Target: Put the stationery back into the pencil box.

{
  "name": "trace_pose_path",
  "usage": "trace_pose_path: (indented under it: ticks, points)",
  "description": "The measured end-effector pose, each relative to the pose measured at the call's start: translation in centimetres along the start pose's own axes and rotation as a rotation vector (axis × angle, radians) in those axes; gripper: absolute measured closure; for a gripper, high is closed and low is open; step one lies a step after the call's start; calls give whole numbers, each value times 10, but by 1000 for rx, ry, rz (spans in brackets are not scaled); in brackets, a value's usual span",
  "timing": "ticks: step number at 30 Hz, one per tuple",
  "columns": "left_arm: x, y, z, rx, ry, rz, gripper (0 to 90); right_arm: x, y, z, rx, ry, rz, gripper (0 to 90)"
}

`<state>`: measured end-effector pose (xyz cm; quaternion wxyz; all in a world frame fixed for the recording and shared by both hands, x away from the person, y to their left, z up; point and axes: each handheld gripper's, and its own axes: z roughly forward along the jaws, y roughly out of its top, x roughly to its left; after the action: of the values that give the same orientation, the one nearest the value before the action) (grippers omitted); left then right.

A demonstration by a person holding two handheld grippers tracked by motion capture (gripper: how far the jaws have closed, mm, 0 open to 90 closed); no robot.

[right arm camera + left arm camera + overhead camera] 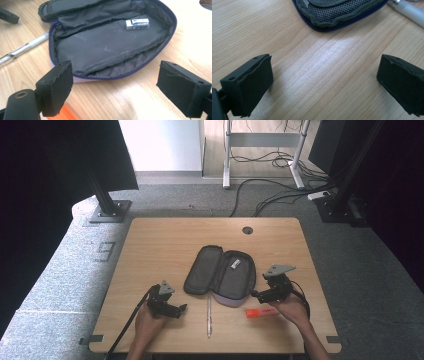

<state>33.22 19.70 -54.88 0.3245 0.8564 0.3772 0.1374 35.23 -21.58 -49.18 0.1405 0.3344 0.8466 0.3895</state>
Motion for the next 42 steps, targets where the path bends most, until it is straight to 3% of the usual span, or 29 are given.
trace_pose_path:
  ticks: [19, 30, 42]
  points:
    - [0, 0, 0, 0, 0, 0, 3, 9, -36, -14, 6, 34, 10, 209]
    - [0, 0, 0, 0, 0, 0, 3, 21, -49, -20, 12, 50, -23, 266]
    - [0, 0, 0, -1, 0, -1, 3, 21, -68, -11, 49, 88, -21, 327]
